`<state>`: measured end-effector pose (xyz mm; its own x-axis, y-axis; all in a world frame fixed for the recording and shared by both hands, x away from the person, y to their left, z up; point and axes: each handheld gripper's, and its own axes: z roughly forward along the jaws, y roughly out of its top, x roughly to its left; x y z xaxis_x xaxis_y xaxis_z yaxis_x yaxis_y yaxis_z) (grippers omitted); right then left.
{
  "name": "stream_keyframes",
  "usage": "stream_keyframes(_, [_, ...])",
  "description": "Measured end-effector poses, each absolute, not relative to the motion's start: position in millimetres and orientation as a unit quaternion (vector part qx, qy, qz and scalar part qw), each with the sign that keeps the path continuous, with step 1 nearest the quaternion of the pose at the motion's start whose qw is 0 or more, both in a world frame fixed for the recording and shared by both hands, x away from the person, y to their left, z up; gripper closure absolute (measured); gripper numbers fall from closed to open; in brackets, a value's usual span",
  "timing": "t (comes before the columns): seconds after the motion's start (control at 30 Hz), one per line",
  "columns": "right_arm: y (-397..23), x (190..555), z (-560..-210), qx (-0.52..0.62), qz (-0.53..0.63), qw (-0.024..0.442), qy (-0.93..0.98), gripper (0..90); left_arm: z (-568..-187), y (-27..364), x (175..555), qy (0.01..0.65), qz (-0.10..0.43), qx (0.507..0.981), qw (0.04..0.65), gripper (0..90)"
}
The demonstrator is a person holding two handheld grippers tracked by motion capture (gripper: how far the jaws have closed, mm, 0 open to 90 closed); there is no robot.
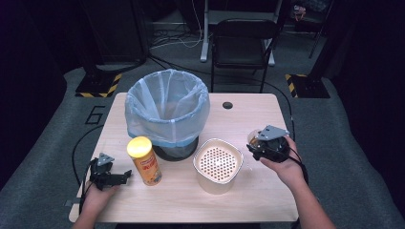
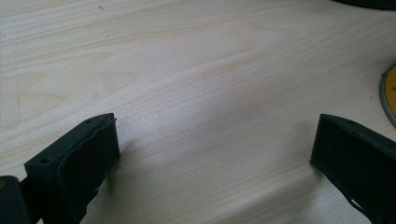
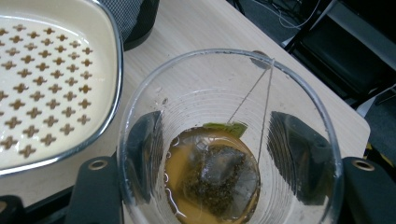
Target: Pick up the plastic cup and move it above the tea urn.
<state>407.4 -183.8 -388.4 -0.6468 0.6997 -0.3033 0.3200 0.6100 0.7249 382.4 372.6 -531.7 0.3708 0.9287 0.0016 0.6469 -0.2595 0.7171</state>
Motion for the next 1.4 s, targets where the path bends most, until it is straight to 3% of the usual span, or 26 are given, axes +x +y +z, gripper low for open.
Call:
stream_keyframes(0.33, [-171.3, 422.2, -385.1, 0.287, 0.346, 0.293, 0.844, 35.7, -531.7, 372.5, 382.4, 0.516, 0.219, 0.763, 0.322, 0.7])
stream_keyframes(0.8, [-145.5, 403.8, -368.7, 0.133, 0.301, 0.409, 0.851, 36.3, -531.7, 372.5, 382.4, 0.516, 0.219, 0.763, 0.322, 0.7])
stream_keyframes(1.4, [-123.7, 391.2, -370.4, 0.043, 0.249, 0.457, 0.853, 36.2, -531.7, 372.5, 382.4, 0.517, 0.219, 0.763, 0.322, 0.8])
